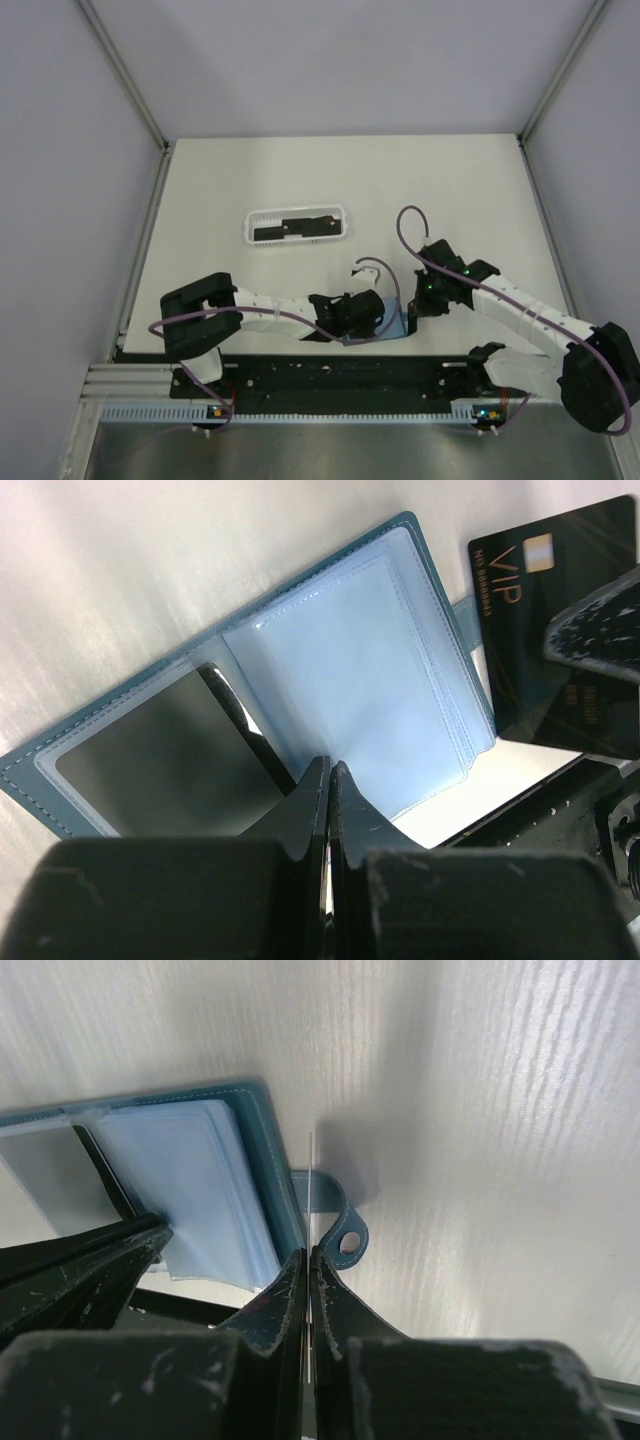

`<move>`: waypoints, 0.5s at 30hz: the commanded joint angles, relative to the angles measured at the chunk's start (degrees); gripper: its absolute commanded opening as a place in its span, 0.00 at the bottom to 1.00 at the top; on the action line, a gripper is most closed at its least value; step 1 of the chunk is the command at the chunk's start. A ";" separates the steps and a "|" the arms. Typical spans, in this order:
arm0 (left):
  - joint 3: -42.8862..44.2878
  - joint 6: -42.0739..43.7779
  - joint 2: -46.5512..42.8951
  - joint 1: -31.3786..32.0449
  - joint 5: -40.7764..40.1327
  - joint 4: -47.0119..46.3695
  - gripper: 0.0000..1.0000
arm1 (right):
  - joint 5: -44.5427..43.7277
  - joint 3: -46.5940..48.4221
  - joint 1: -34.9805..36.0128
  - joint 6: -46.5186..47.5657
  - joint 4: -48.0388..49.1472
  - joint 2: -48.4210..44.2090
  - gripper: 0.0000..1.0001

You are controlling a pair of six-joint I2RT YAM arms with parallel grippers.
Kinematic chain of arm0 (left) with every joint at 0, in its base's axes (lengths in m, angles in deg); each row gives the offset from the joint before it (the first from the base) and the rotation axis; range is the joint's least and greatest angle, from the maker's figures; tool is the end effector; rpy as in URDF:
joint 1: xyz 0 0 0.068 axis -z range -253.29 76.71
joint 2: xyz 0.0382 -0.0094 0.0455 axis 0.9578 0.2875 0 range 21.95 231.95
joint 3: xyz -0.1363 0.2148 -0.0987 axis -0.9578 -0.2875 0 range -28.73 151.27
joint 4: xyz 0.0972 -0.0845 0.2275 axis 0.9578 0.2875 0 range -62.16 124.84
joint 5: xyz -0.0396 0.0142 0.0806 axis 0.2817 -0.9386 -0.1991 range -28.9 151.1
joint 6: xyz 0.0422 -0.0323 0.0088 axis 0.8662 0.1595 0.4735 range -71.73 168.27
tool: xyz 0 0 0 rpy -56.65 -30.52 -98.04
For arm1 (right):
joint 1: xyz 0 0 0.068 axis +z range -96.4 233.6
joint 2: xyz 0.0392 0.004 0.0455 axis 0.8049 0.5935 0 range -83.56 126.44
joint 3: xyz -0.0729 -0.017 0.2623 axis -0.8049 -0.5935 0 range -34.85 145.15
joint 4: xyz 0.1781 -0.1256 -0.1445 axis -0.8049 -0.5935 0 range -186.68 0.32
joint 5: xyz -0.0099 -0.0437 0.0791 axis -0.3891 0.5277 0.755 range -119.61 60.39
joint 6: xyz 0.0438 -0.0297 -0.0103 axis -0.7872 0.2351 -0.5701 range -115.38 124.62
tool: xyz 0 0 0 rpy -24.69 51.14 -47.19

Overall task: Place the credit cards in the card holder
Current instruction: Insert the credit card into the card holder.

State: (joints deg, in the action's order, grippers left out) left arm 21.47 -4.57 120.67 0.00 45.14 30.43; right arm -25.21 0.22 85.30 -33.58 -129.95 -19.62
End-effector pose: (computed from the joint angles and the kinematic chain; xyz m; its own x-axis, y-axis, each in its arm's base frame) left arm 0.1058 -0.3182 0.1465 -0.8295 0.0982 -0.5498 0.3479 0.8610 -0.3711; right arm 0.1573 0.1005 0.1826 -0.9632 0.1298 -0.2355 0.0616 0.9590 0.2765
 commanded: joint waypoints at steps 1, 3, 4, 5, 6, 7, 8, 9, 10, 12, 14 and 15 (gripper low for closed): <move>-6.25 0.54 2.18 0.00 1.81 14.64 0.00 | -3.35 0.08 -0.33 -0.13 0.11 -4.43 0.00; -6.25 0.54 2.27 0.00 1.90 14.64 0.00 | -3.44 0.52 -0.41 -0.13 -0.07 -6.10 0.00; -6.25 0.54 2.36 0.00 1.82 14.55 0.00 | -3.52 0.70 -0.41 -0.13 -0.16 -7.15 0.00; -6.16 0.63 2.44 0.00 1.99 14.46 0.00 | -3.70 0.88 -0.33 -0.13 -0.33 -8.30 0.00; -6.07 0.63 2.53 0.09 1.82 14.46 0.00 | -3.70 1.23 -0.41 -0.13 -0.42 -9.53 0.00; -5.99 0.55 2.62 0.09 1.90 14.46 0.00 | -3.18 1.23 -0.41 -0.13 -0.33 -10.58 0.00; -5.90 0.63 2.62 0.09 1.90 14.46 0.00 | -2.39 1.49 -0.41 0.05 -0.33 -11.72 0.00; -5.90 0.63 2.71 0.00 1.90 14.46 0.00 | -0.73 1.58 -0.41 0.22 -0.25 -12.61 0.00; -5.90 0.72 2.71 0.00 1.99 14.37 0.00 | 0.51 1.67 -0.33 0.40 -0.25 -12.88 0.00; -5.81 0.81 2.80 0.09 1.99 14.28 0.00 | 4.37 1.49 -0.33 0.84 -0.07 -12.53 0.00; -5.90 0.81 2.80 0.00 1.99 14.20 0.00 | 6.75 0.27 -0.24 1.02 1.33 -12.35 0.00; -5.90 0.81 2.71 0.00 2.17 14.11 0.00 | 7.28 -0.43 -0.24 0.84 2.12 -12.52 0.00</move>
State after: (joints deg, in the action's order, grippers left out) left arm 19.83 -5.31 119.57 0.00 45.23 29.45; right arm -23.22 0.06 85.30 -33.32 -130.37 -31.77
